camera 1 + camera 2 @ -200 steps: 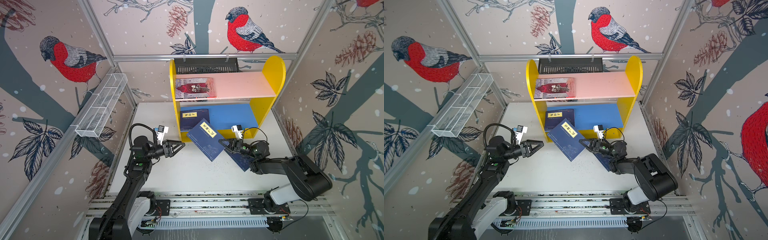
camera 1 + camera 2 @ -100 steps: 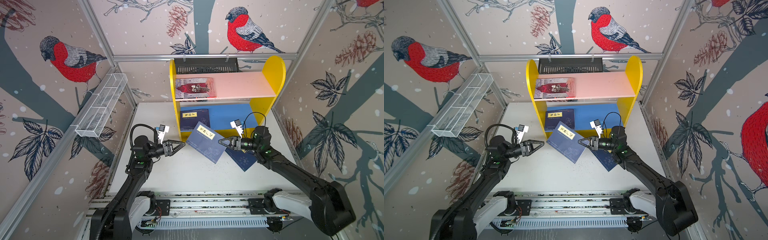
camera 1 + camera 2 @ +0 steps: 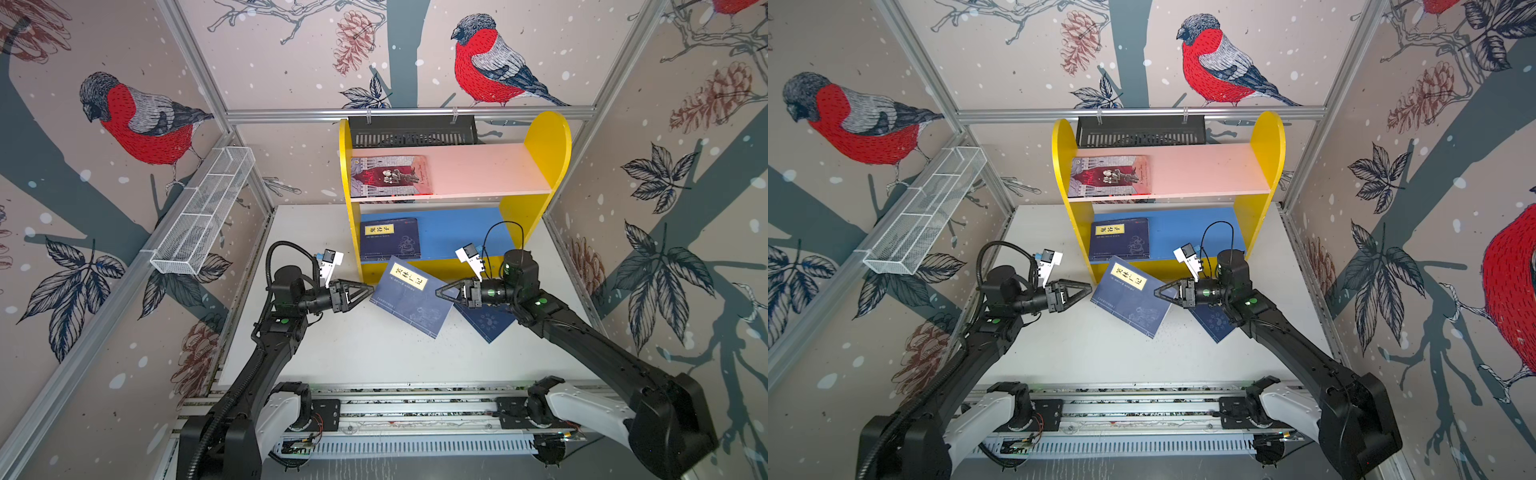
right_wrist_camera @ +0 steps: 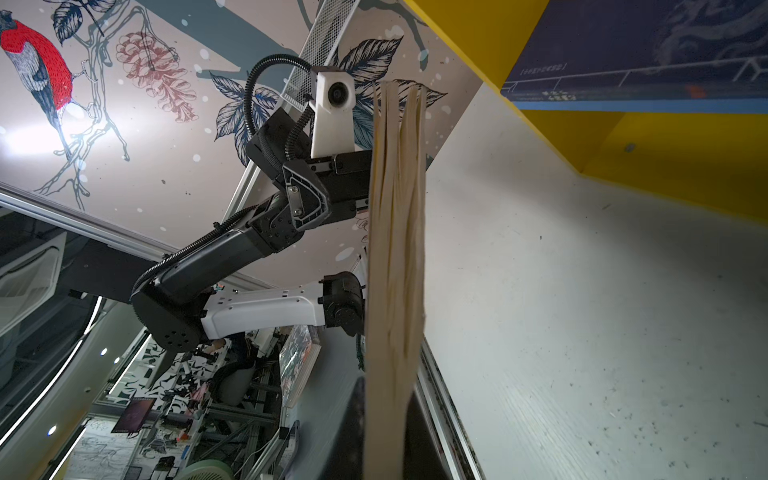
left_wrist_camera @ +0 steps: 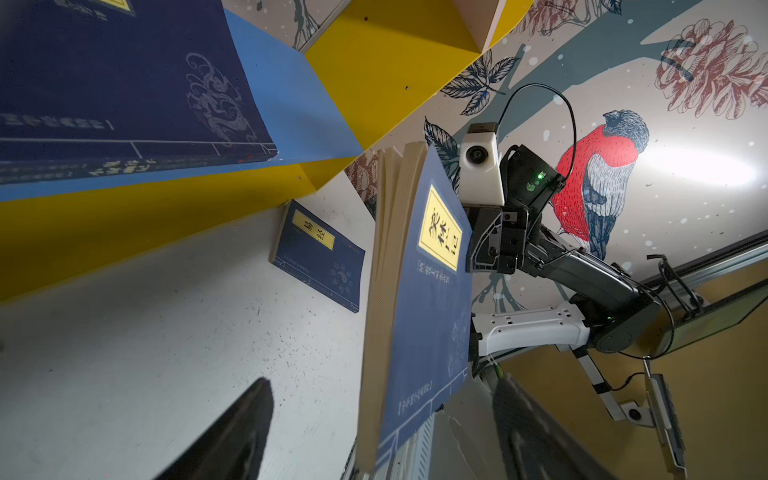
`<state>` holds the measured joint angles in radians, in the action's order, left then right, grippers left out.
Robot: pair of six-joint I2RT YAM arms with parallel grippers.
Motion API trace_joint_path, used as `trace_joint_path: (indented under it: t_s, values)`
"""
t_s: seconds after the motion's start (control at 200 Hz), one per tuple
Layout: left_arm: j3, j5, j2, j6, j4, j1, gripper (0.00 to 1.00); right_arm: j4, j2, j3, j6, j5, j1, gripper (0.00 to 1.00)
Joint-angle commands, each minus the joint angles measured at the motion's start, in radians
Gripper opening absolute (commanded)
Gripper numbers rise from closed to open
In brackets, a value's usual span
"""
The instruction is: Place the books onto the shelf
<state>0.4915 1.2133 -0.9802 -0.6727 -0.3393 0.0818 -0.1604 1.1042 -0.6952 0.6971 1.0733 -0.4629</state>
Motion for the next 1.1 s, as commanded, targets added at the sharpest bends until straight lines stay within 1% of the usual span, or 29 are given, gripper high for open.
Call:
trace_joint_path:
  t_s: [0.0,0.165,0.27,0.325,0.38,0.44,0.49,0.57,0.63,0.665,0.68,0.695,0.72,0.74,0.82,0.97,1.03,1.09]
  values:
    - [0.009,0.042,-0.012,-0.014,-0.054,0.017,0.81,0.005,0.009,-0.019,-0.044,0.027,-0.026,0.01]
    - [0.038,0.032,-0.017,0.092,0.082,0.039,0.79,-0.008,0.017,-0.031,-0.037,0.027,-0.055,0.01]
    - [0.024,0.066,-0.019,0.054,0.030,0.058,0.77,-0.002,0.036,-0.052,-0.045,0.028,-0.080,0.01]
    - [0.013,0.090,-0.021,0.007,-0.021,0.066,0.72,0.016,0.054,-0.067,-0.062,0.028,-0.092,0.01]
    - [0.005,0.104,-0.022,-0.040,-0.071,0.071,0.64,0.036,0.073,-0.080,-0.080,0.025,-0.100,0.01]
    - [-0.001,0.103,-0.023,-0.079,-0.099,0.075,0.48,0.039,0.089,-0.091,-0.088,0.022,-0.107,0.01]
    - [-0.001,0.100,-0.024,-0.093,-0.105,0.076,0.37,0.035,0.103,-0.098,-0.090,0.020,-0.113,0.01]
    - [-0.003,0.099,-0.024,-0.116,-0.127,0.078,0.15,0.031,0.122,-0.111,-0.093,0.016,-0.120,0.02]
    - [-0.006,0.092,-0.023,-0.132,-0.142,0.078,0.00,0.029,0.130,-0.118,-0.094,0.000,-0.117,0.09]
    - [-0.009,0.087,-0.023,-0.145,-0.158,0.078,0.00,0.018,0.134,-0.116,-0.087,-0.009,-0.115,0.10]
    - [-0.011,0.084,-0.022,-0.149,-0.167,0.078,0.00,0.012,0.135,-0.114,-0.083,-0.011,-0.113,0.13]
    - [-0.012,0.080,-0.022,-0.156,-0.176,0.078,0.00,0.007,0.136,-0.112,-0.081,-0.013,-0.112,0.17]
    - [-0.014,0.074,-0.021,-0.168,-0.192,0.078,0.00,0.004,0.139,-0.110,-0.079,-0.019,-0.107,0.29]
    - [-0.016,0.069,-0.022,-0.180,-0.208,0.078,0.00,0.004,0.141,-0.107,-0.080,-0.023,-0.103,0.36]
    - [-0.019,0.048,-0.026,-0.225,-0.275,0.077,0.00,-0.012,0.136,-0.078,-0.065,-0.038,-0.075,0.50]
    - [-0.008,0.033,-0.035,-0.301,-0.358,0.073,0.00,-0.226,0.065,0.062,0.085,-0.055,-0.019,0.63]
    - [-0.008,0.028,-0.042,-0.338,-0.403,0.073,0.00,-0.306,0.033,0.110,0.141,-0.064,-0.011,0.68]
    - [-0.007,0.018,-0.049,-0.363,-0.432,0.072,0.00,-0.380,0.013,0.148,0.192,-0.069,-0.015,0.71]
